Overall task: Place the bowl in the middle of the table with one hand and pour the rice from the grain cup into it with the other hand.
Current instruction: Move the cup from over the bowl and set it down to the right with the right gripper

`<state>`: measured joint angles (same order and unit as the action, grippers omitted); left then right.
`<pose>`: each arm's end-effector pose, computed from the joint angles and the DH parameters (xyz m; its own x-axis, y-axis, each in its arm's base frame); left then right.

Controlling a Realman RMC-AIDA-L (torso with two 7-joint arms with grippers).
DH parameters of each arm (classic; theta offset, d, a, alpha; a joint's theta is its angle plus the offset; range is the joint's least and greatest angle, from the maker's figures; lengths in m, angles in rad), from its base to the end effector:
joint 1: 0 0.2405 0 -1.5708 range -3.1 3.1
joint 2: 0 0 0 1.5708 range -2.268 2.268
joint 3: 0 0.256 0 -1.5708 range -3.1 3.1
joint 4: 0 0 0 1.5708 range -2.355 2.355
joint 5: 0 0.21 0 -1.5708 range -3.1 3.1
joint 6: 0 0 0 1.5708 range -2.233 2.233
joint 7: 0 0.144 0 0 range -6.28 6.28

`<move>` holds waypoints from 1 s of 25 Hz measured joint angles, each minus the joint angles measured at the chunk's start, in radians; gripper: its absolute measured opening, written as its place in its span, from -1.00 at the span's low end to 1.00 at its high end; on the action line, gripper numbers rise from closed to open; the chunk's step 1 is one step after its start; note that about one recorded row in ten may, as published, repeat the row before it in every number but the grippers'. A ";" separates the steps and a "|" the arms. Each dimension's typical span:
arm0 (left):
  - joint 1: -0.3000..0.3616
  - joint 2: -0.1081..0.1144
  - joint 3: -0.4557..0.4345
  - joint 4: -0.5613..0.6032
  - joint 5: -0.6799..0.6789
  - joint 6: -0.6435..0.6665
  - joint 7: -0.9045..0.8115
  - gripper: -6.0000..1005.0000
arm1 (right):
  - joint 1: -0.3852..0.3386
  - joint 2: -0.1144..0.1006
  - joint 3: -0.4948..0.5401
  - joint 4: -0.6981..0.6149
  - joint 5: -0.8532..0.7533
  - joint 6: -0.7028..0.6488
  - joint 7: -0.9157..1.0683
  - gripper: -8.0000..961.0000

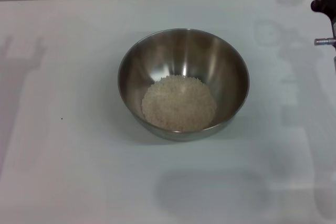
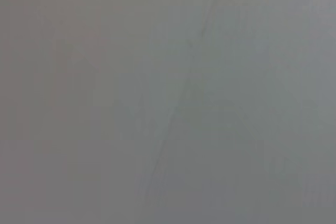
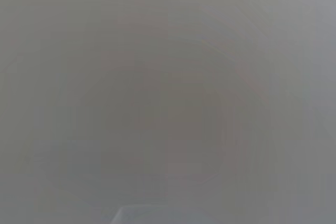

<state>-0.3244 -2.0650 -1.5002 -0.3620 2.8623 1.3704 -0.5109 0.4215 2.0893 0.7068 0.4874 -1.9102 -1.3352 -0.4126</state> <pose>-0.3024 0.3271 0.0570 0.3606 -0.3697 0.8563 0.8683 -0.2022 -0.4530 0.2592 0.3368 -0.0103 0.7794 0.3071 -0.5461 -0.5889 0.0618 -0.8058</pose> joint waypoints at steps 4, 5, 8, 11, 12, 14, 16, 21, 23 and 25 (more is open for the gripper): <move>-0.001 0.000 0.000 0.000 0.001 0.005 0.005 0.65 | 0.020 -0.003 0.002 -0.001 0.072 0.109 0.002 -0.96; -0.001 0.000 0.000 0.000 0.001 0.005 0.006 0.65 | 0.024 -0.004 0.003 -0.001 0.087 0.135 0.002 -0.96; -0.002 0.000 0.000 0.000 0.001 0.010 0.006 0.65 | 0.037 -0.006 0.010 -0.006 0.117 0.204 0.003 -0.96; -0.002 0.000 0.000 0.000 0.001 0.015 0.006 0.65 | 0.051 -0.005 0.031 -0.015 0.122 0.276 0.005 -0.96; -0.002 0.000 0.000 0.000 0.001 0.016 0.006 0.65 | 0.059 -0.005 0.047 -0.020 0.122 0.321 0.012 -0.96; -0.002 0.000 0.001 0.000 0.000 0.017 0.006 0.65 | 0.063 -0.005 0.052 -0.025 0.122 0.340 0.020 -0.96; -0.001 0.000 0.001 0.000 0.000 0.018 0.006 0.65 | 0.077 -0.005 0.057 -0.044 0.122 0.381 0.046 -0.95; 0.000 0.000 0.001 0.000 0.000 0.024 0.007 0.65 | 0.104 -0.005 0.056 -0.085 0.122 0.459 0.089 -0.96; 0.000 0.000 0.001 0.000 0.000 0.025 0.007 0.65 | 0.106 -0.006 0.056 -0.090 0.119 0.476 0.094 -0.96; 0.001 0.000 0.002 0.000 0.000 0.030 0.007 0.65 | 0.108 -0.006 0.055 -0.092 0.117 0.485 0.096 -0.96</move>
<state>-0.3238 -2.0647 -1.4977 -0.3620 2.8623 1.4002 -0.5038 0.5293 2.0835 0.7622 0.3958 -1.7930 -0.8499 -0.3162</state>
